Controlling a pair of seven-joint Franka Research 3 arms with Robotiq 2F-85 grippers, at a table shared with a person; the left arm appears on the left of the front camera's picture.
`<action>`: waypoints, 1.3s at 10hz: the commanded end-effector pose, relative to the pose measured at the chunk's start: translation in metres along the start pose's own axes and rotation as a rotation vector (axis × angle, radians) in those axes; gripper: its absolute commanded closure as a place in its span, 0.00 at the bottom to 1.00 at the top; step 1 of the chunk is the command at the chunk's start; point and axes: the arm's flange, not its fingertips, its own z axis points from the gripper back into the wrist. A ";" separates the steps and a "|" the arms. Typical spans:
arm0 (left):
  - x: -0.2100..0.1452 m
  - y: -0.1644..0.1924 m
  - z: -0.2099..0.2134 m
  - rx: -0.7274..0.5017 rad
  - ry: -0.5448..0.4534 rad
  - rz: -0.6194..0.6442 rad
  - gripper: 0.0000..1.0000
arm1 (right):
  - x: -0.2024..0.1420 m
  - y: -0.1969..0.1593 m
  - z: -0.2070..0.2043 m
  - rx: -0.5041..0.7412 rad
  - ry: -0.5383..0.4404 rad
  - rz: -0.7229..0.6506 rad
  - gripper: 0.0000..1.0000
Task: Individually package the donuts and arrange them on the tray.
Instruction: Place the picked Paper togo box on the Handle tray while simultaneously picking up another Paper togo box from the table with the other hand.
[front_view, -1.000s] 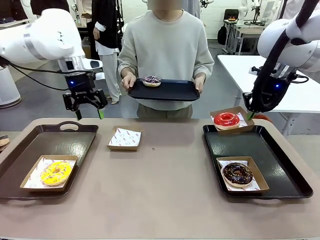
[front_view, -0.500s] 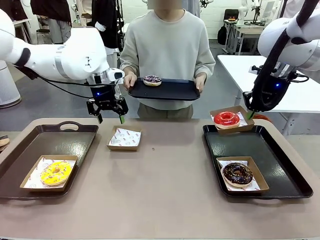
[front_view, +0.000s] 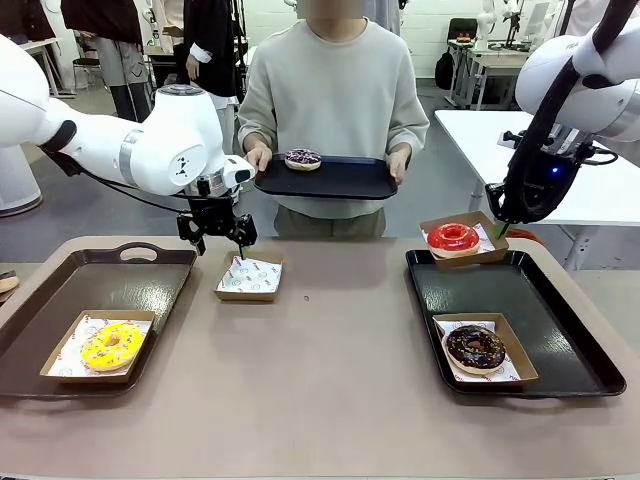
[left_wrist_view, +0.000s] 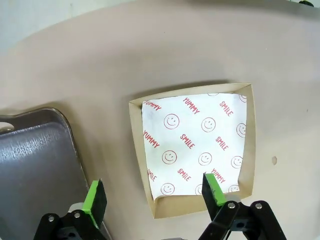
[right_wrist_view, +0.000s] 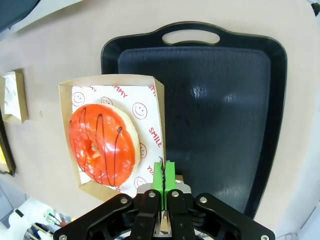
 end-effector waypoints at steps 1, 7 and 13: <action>0.004 -0.003 0.007 -0.010 -0.011 -0.011 0.00 | 0.000 0.000 0.002 0.000 0.003 0.001 0.99; 0.004 -0.003 0.007 -0.010 -0.011 -0.011 0.00 | 0.000 0.000 0.002 0.000 0.003 0.001 0.99; 0.000 -0.001 -0.006 -0.002 0.006 -0.010 0.00 | 0.000 -0.010 -0.026 0.041 0.053 -0.028 0.99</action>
